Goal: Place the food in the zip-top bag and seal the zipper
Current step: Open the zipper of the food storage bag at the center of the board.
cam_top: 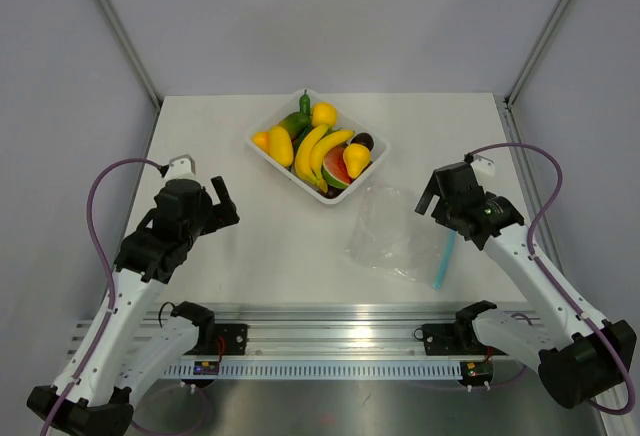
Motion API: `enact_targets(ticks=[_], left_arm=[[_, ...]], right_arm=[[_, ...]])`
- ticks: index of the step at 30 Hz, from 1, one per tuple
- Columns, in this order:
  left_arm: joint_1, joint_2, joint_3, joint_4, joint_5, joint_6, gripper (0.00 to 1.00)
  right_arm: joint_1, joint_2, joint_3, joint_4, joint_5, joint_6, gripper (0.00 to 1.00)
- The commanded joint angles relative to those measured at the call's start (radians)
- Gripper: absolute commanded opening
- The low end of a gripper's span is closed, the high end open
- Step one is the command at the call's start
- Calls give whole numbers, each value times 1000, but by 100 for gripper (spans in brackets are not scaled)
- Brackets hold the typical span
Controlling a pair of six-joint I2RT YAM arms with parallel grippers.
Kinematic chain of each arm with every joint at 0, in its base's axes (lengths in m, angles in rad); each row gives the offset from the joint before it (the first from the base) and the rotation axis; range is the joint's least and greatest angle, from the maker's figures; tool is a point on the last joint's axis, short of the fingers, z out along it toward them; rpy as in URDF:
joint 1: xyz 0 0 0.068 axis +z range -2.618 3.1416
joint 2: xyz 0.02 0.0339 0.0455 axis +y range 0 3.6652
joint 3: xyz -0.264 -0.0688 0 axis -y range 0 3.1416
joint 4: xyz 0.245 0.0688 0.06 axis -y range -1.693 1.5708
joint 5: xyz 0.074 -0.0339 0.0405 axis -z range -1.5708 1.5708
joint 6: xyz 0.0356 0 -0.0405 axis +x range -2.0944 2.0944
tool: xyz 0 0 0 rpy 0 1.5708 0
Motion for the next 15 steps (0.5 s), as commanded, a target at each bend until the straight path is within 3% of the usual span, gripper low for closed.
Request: enact_targets(ticks=[1,10,15], left_arm=[[-3,2,37,33,8,-4,99],[-3,63,72,-10,35,-5,99],[-3,74,68,-8,43,7,99]], right_arm=[[1,-21,-4,34,13,17,99],[0,-43,-56,45,-19,51,99],[-100,2,-98,57,-96,102,99]])
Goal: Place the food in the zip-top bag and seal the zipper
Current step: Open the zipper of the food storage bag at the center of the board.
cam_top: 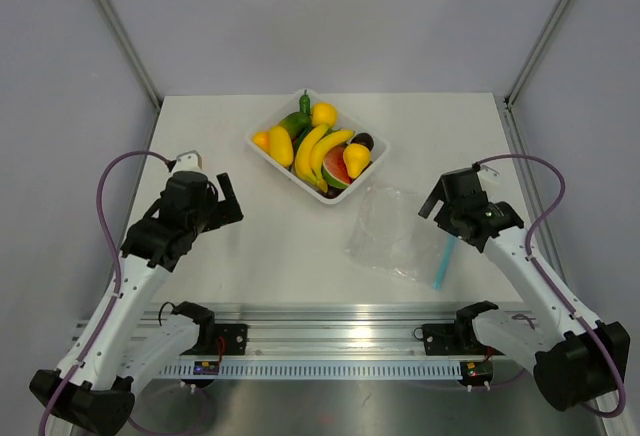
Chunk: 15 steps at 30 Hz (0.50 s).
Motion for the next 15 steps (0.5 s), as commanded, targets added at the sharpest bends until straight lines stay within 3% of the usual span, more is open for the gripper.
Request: enact_targets(ticks=[1,6,15], left_arm=[[-3,-8,29,18,34,16,99],[-3,4,21,15,40,20,99],[-3,20,7,22,42,22,99]], right_arm=[[-94,22,-43,26,-69,66,99],[-229,-16,-145,83,-175,93,100],[-235,7,-307,211,-239,203,99]])
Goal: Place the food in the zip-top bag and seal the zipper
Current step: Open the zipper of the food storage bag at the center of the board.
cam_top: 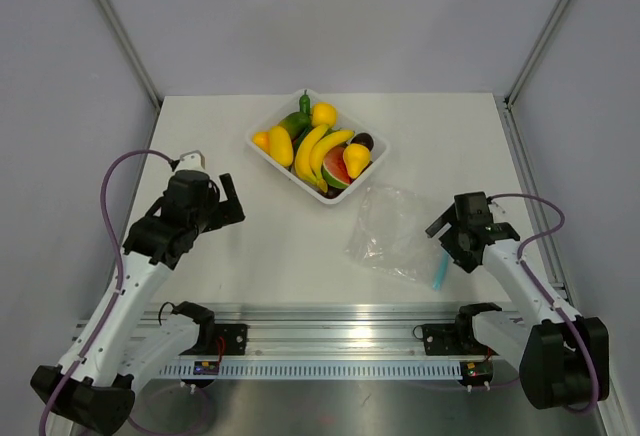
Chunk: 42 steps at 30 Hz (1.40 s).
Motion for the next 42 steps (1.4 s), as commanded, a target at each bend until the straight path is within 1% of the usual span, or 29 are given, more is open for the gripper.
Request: enact_targets(ticks=[1,4,7,8,9,10,11,13,15,17,19,21,22,25,26,29,31,32,34,35,36,38,39,42], left_arm=[[-3,9,8,22,18,16,99],[-3,13,9,22,22,20,99],[-3,20,9,25,22,19,99],[-3,21,9,26,24,20,99],[-4,23,8,28,30,19,99],[-3,23,8,31,33,17,99],[-3,24,6,31,38,17,99],[-3,24,6,34,42,16,99],[-3,26,9,31,45,17,99],[-3,26,14,31,56,17,99],[-3,24,19,30,65,17,99],[-3,23,19,34,76,19,99],[-4,23,17,36,81,19,99],[-4,33,19,34,110,19,99],[-6,39,19,36,126,17,99],[-42,52,25,54,140,8,99],[-99,61,34,60,142,-7,99],[-122,79,49,65,146,-13,99],[-199,101,64,82,153,-36,99],[-226,131,84,92,157,-50,99],[-289,145,97,98,154,-58,99],[-358,177,124,112,137,-69,99],[-421,209,155,118,131,-78,99],[-519,250,213,152,130,-92,99]], right_arm=[[-2,-10,-68,97,-50,66,97],[-2,-13,-76,114,-58,49,93],[-4,-15,-76,121,-63,28,84],[-4,-13,-75,127,-66,25,77],[-4,-16,-73,131,-67,22,74],[-4,-16,-73,135,-70,17,70],[-4,-16,-71,147,-82,15,63],[-4,-12,-71,163,-110,3,59],[-4,-12,-73,193,-136,-8,58],[-4,-22,-84,235,-185,-8,55],[-4,-38,-94,279,-237,-8,45],[-4,-44,-97,302,-265,-8,38],[-4,-41,-94,315,-280,-8,28],[-2,-29,-79,316,-297,-12,11],[-2,-24,-76,316,-308,-12,1],[8,-27,-56,321,-336,3,0],[44,-30,-23,319,-311,29,0],[114,-27,-3,306,-288,40,0],[194,5,71,290,-201,66,0],[276,22,99,273,-179,75,0],[304,43,125,269,-166,83,0],[350,96,185,273,-165,110,0],[390,122,218,275,-126,123,0],[441,149,261,273,-109,129,0]])
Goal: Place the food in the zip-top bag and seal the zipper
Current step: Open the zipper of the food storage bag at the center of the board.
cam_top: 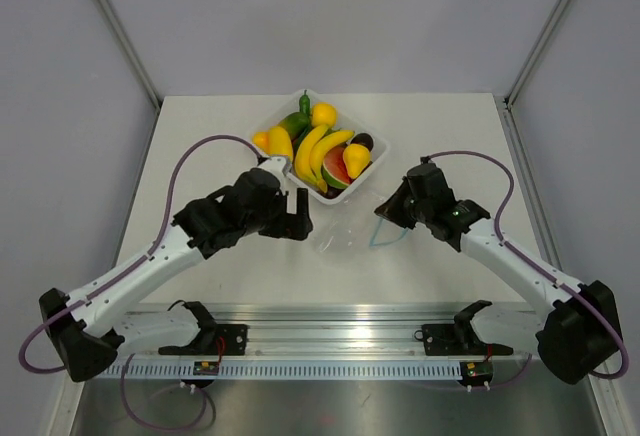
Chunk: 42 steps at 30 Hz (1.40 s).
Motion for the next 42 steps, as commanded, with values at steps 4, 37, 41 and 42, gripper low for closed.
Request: enact_targets(ticks=[4,37,41,42], left_arm=[[-152,112,163,151,21,-52,99],[-249,430,263,294,98,-36,76],[-252,444,246,302,93,-37,51],[-252,442,241,302,92,-39,42]], right_arm=[[87,56,116,-5,74,44,0],[125,-22,136,-56,87,70,0],[125,-30,138,-64,86,62,0],[125,-33,138,-67,86,58,0]])
